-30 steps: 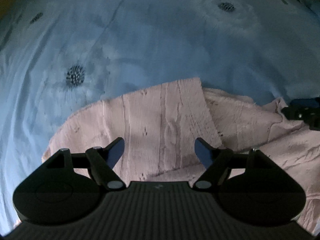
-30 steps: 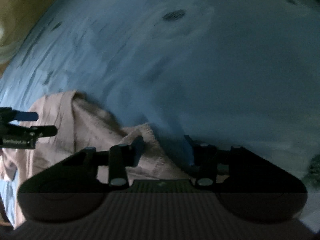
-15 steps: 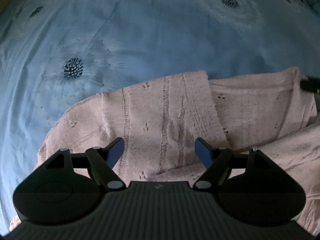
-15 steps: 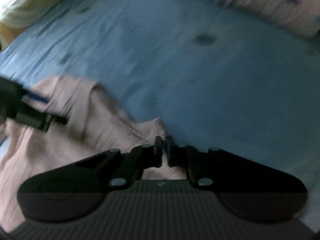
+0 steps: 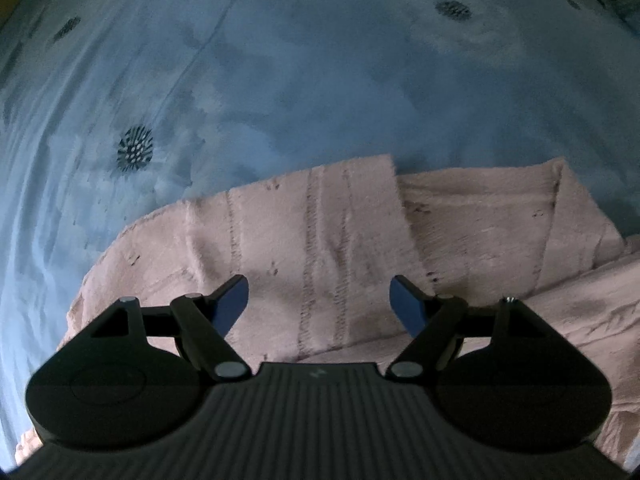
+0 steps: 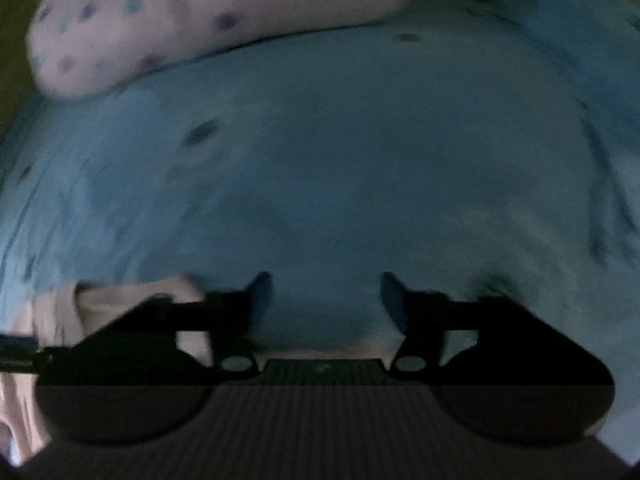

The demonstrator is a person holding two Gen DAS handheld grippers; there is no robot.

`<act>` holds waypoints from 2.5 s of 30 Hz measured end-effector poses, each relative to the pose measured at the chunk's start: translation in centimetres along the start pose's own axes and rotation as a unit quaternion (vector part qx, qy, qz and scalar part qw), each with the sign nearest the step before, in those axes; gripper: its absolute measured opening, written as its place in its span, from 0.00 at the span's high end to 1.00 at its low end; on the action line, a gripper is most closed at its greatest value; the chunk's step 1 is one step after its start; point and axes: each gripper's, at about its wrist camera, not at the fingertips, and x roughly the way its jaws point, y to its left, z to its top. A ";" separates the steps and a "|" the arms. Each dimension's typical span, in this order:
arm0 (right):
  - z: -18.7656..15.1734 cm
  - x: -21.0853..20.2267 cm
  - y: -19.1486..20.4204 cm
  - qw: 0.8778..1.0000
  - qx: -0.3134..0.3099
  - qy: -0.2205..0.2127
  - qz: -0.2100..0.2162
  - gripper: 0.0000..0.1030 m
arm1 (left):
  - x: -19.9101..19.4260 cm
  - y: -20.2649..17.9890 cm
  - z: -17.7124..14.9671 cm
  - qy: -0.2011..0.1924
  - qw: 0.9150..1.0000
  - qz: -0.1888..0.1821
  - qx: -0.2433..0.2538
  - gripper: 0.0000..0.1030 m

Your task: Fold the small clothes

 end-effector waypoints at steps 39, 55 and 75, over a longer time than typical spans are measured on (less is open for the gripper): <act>-6.4 -3.2 3.4 0.993 -0.002 -0.027 -0.113 0.53 | -0.5 2.6 5.1 -0.065 0.994 0.044 0.073 0.18; -0.5 5.6 12.5 0.989 -0.136 0.039 0.055 0.53 | 3.2 0.0 8.9 -0.007 0.983 -0.128 0.135 0.41; -2.6 7.0 13.1 0.988 -0.152 0.002 0.023 0.88 | 0.7 1.4 6.5 -0.085 0.993 -0.075 0.015 0.89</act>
